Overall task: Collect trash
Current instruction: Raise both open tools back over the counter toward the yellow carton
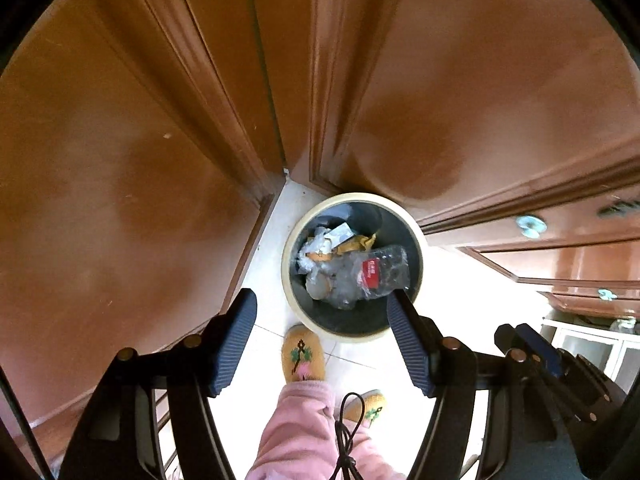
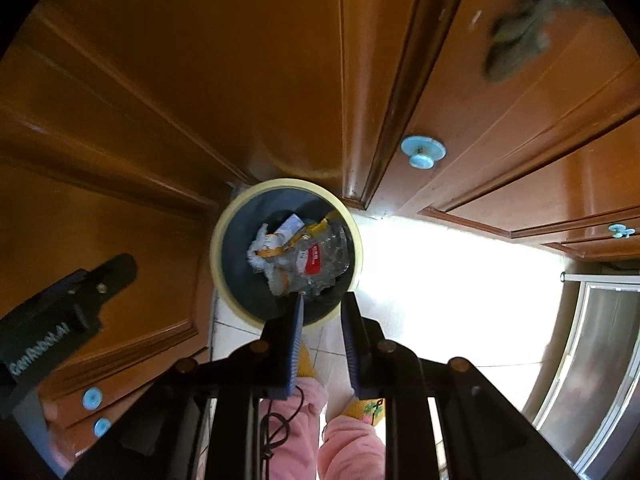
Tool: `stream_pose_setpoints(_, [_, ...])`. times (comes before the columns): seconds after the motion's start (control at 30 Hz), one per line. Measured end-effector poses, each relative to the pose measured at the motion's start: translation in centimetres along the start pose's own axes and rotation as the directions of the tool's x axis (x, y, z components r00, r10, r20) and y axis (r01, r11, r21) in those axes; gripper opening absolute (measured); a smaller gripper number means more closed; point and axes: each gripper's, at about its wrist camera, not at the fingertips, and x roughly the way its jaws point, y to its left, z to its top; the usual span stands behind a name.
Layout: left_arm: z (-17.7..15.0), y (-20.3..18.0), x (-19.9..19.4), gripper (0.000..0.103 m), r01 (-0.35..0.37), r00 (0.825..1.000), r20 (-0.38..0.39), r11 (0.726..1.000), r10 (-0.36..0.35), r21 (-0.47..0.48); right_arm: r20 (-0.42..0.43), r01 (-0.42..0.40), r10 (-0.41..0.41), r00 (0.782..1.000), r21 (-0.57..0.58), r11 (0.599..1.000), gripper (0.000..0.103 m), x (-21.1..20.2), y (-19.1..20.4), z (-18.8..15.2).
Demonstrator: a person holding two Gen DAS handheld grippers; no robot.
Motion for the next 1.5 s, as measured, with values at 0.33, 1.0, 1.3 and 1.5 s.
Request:
stream_pose_setpoints(0.33, [-2.3,-3.0,-14.0,0.067,0.038,0.99,0.133,0.996,-0.048,0.079,0.102,-0.071,0.076,0.992,-0.06,0.996,0.02,-13.2,-1.4,-1.6])
stream_pose_setpoints(1.0, [-3.5,-10.5,-38.9,0.079,-0.014,0.872,0.47,0.951,-0.139,0.307,0.419,-0.121,0.173,0.891,-0.149,0.981,0.034,-34.0,-5.6,-3.3])
stream_pose_setpoints(1.3, [-1.1,-13.2,-44.7,0.089,-0.025,0.802,0.566,0.934,-0.194,0.355,0.498,-0.204,0.227,0.837,-0.102,0.974,0.034,-39.1,-7.4,-0.2])
stream_pose_setpoints(1.5, [3.2,-13.4,-46.9,0.089,-0.023,0.772,0.601,0.936,-0.206,0.351,0.536,-0.21,0.216,0.816,-0.074,0.975,0.034,-41.9,-6.6,2.8])
